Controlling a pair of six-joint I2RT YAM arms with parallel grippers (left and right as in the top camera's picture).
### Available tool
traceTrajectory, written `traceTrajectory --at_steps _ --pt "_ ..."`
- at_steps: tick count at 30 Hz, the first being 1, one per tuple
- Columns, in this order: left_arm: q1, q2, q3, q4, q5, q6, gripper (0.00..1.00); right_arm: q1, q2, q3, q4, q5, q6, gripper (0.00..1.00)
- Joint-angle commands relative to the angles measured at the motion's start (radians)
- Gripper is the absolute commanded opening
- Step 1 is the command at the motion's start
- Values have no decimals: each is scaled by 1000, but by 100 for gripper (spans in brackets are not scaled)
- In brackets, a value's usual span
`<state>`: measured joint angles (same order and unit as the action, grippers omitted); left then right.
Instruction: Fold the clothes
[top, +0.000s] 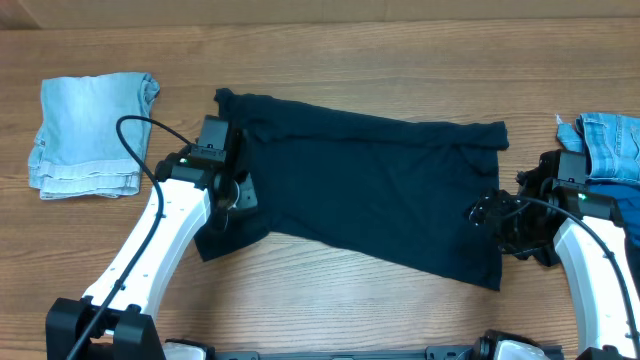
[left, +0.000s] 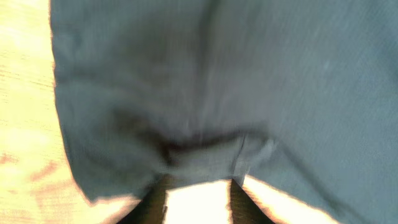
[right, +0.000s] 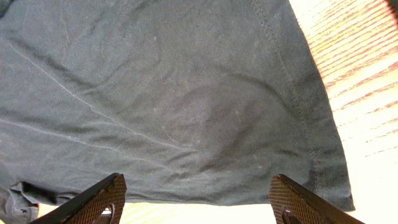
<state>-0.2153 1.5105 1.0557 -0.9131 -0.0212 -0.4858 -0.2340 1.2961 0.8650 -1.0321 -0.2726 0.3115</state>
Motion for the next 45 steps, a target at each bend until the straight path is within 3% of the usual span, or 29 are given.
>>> traceTrajectory --at_steps 1,6,10,18,23,24,27,33,38,45 --pt "6 6 -42 -35 29 15 53 3 -11 24 8 9 3 78" --pt "6 6 -217 97 48 -50 58 3 -11 24 8 10 2 79" --pt "32 6 -315 159 48 -206 62 3 -11 24 8 9 -1 79" --pt "117 6 -332 259 40 -179 61 3 -11 24 8 9 -1 79" --pt "117 6 -352 259 40 -172 50 3 -11 24 8 9 -1 79" --pt "117 6 -360 259 40 -172 43 3 -11 24 7 9 -1 79" --pt "117 6 -364 237 40 -171 6 3 -11 24 8 10 -1 79" --pt "117 -6 -278 105 32 -132 4 3 -11 24 7 10 -1 79" --pt "118 -41 -32 -72 -36 -73 4 3 -11 24 8 10 -1 79" --pt "145 -40 22 47 -41 -39 4 3 -11 24 8 10 -1 80"
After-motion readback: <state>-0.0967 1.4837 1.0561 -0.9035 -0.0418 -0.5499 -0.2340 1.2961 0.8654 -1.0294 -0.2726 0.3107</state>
